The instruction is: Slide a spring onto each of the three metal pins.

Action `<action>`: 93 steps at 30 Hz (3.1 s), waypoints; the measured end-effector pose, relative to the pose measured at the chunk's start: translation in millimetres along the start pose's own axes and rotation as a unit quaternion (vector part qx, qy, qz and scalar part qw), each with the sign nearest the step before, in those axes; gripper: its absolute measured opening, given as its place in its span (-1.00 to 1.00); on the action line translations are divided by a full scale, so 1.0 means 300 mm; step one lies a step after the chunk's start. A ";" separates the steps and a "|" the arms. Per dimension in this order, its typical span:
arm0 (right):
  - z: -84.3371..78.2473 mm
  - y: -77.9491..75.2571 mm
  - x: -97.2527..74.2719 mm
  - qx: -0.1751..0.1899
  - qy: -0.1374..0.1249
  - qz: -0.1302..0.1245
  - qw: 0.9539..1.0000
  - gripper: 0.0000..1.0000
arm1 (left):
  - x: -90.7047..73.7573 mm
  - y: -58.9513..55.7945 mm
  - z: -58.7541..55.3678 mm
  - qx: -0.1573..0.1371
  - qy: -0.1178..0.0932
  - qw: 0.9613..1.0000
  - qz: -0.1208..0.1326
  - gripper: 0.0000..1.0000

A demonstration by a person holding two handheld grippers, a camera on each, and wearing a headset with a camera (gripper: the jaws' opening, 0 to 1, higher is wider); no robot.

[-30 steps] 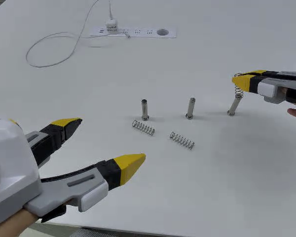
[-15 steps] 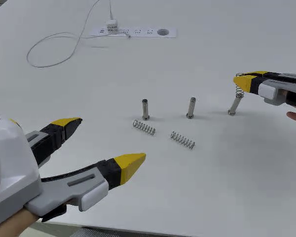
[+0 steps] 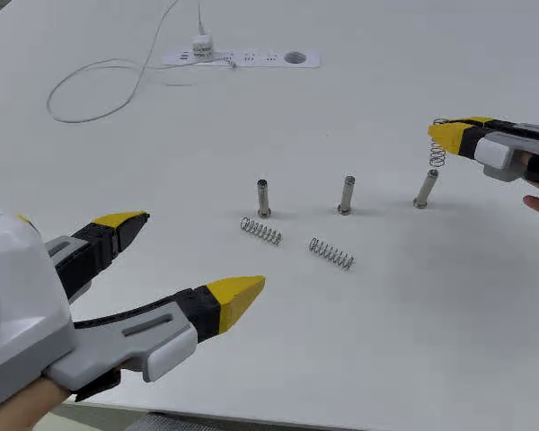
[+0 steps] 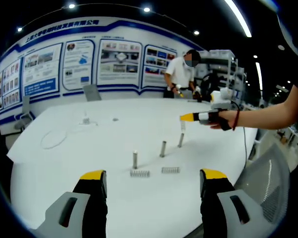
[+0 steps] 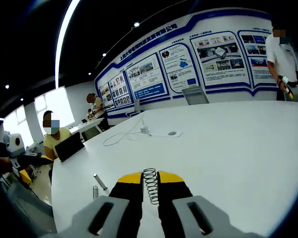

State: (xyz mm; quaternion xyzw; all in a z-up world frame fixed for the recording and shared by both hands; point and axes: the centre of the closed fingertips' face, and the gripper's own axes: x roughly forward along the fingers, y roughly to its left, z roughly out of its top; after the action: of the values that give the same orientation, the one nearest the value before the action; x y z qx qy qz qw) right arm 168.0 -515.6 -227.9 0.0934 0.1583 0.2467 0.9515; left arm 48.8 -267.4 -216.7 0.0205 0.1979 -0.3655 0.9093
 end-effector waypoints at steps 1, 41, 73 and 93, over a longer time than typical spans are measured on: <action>0.005 0.005 0.000 -0.002 -0.001 0.002 1.000 -0.78 | 0.002 -0.001 0.004 0.001 -0.001 1.000 -0.002 0.56; 0.123 0.485 -0.017 -0.018 -0.020 0.205 0.978 -0.78 | 0.210 -0.156 0.179 0.020 -0.058 0.991 -0.121 -0.05; 0.149 0.643 -0.054 -0.017 -0.023 0.273 0.962 -0.78 | 0.237 -0.216 0.244 0.024 -0.087 0.984 -0.151 -0.75; 0.139 0.630 -0.057 -0.075 -0.010 0.256 0.964 -0.78 | 0.246 -0.204 0.240 0.026 -0.085 0.986 -0.143 -0.77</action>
State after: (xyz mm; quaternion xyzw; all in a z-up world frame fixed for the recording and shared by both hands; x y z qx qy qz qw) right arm 85.2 -365.6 -136.2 0.0614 0.1004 0.4923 0.8624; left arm 80.8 -373.8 -171.6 -0.0154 0.1108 -0.4972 0.8604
